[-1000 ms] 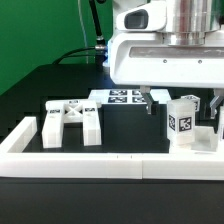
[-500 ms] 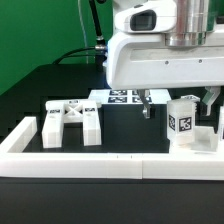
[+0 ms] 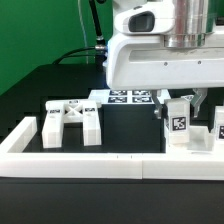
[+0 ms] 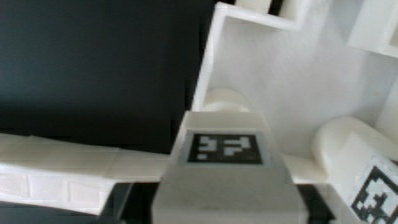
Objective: Assemble chair
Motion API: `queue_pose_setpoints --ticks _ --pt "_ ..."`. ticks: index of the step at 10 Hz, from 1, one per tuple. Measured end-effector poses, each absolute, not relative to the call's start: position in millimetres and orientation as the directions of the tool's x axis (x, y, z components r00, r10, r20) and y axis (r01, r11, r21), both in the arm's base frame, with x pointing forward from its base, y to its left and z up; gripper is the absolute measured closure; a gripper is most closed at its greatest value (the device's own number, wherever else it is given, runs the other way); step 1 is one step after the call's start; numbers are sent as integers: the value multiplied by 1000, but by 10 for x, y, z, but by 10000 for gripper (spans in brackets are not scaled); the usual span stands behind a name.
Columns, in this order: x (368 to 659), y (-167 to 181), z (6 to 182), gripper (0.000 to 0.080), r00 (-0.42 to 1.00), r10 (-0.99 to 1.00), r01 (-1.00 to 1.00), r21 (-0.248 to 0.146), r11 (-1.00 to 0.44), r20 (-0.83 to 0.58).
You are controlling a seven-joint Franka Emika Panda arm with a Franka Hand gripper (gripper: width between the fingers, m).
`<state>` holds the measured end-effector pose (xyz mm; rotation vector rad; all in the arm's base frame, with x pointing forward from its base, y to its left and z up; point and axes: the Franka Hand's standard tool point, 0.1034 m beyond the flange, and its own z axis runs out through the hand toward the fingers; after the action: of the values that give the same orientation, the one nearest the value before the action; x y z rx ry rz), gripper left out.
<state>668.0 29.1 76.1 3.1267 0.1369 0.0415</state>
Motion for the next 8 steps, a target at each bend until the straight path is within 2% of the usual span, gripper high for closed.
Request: queue_pose_setpoints --ticks 4,6,8 --pt "6674 293 739 509 955 -294 -293 -12 -956 31" --pt "6682 298 733 509 863 -503 -502 -33 -864 34" --pt "6677 359 727 509 696 -718 -717 -41 -696 23"
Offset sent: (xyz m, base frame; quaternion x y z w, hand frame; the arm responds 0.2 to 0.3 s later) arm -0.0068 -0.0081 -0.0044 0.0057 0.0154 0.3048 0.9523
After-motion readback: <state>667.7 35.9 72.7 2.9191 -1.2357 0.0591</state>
